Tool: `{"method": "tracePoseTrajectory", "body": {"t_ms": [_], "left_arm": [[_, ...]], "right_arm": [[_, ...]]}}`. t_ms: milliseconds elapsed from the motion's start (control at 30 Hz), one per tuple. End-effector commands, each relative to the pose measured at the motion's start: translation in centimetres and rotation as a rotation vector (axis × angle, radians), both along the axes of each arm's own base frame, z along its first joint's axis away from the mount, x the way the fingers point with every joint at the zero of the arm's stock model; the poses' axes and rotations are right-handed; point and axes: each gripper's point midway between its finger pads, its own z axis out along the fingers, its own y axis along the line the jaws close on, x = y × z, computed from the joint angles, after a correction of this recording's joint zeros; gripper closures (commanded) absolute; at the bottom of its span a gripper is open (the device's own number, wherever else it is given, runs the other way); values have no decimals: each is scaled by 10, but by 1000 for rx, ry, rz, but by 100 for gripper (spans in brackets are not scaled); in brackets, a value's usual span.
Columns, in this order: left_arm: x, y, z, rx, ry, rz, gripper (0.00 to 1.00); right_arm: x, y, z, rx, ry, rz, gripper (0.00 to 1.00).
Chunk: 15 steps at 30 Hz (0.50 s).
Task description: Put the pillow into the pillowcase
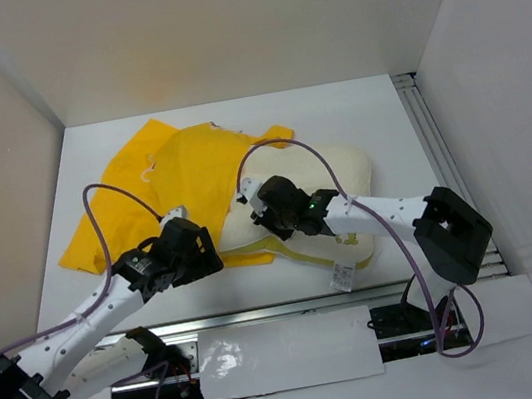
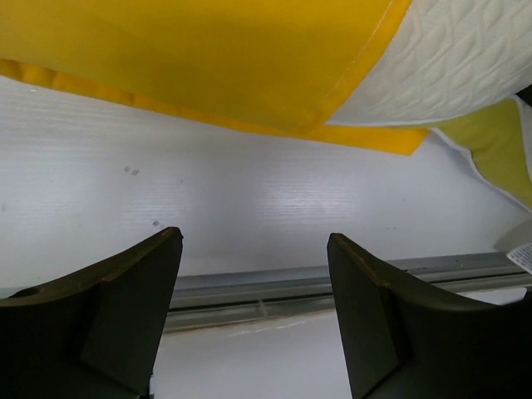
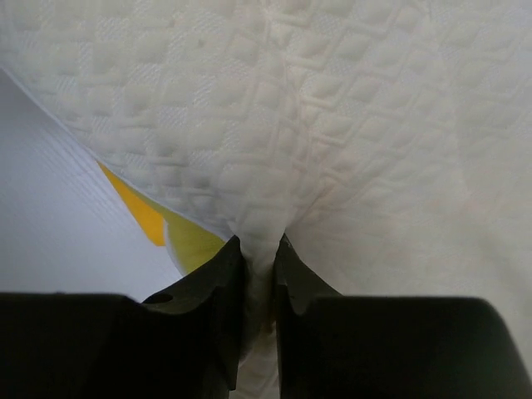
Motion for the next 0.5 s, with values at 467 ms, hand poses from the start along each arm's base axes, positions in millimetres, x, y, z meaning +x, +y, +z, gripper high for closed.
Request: {"method": "tracePoseTrajectory", "body": {"t_ms": [467], "left_arm": [[71,-10,-12,225,-105,162,25]], "right_arm": [[-6,24,54,203,-20,59,95]]}}
